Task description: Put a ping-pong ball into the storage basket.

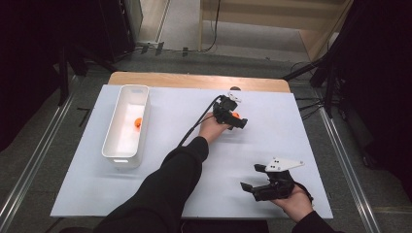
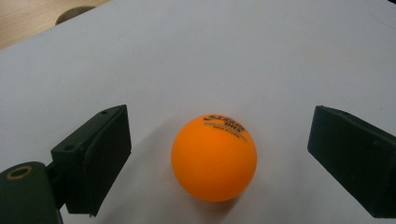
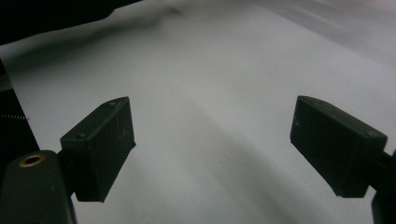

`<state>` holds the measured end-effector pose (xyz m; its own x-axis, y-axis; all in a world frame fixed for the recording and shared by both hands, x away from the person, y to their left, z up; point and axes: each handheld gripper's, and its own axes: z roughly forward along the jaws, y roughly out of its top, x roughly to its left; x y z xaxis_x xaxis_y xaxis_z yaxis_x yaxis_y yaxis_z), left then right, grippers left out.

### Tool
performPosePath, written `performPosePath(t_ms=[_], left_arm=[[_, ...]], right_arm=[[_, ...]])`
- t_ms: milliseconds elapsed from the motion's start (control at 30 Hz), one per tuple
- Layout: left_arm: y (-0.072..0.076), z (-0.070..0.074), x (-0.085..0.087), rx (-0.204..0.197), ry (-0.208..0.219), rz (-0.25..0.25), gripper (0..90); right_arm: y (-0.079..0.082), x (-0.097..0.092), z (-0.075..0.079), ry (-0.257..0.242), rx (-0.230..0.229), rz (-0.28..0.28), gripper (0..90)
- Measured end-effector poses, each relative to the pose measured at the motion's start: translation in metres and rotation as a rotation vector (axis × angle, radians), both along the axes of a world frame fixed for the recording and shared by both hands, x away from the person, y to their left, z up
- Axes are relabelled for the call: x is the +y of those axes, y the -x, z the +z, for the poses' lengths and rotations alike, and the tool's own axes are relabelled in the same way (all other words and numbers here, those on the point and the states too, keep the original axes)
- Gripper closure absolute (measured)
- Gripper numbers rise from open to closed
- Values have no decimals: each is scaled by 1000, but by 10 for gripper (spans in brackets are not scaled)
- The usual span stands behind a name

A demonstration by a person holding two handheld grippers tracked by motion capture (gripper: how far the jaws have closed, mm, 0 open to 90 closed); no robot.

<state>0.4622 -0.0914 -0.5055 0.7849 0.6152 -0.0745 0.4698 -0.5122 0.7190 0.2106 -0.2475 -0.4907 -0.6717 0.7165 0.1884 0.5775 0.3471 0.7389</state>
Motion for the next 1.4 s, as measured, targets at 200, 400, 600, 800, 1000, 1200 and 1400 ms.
performPosePath(t_ms=[200,400,600,800,1000,1200,1400], left_arm=[[0,-8,2,-3,-37,10,66],[0,-11,1,-13,-58,3,67],[3,-13,-2,-48,-94,7,81],[4,-14,-4,-56,-100,12,87],[4,-14,-4,-56,-100,12,87],[5,-14,-4,-58,-99,15,91],[9,-13,-2,-71,-85,0,191]], right_arm=[[0,0,0,1,0,0,123],[0,1,0,2,-1,0,123],[0,0,0,3,-1,0,123],[0,1,0,4,3,7,123],[0,1,0,4,-2,0,123],[0,1,0,7,-4,4,123],[0,1,-1,9,-4,3,123]])
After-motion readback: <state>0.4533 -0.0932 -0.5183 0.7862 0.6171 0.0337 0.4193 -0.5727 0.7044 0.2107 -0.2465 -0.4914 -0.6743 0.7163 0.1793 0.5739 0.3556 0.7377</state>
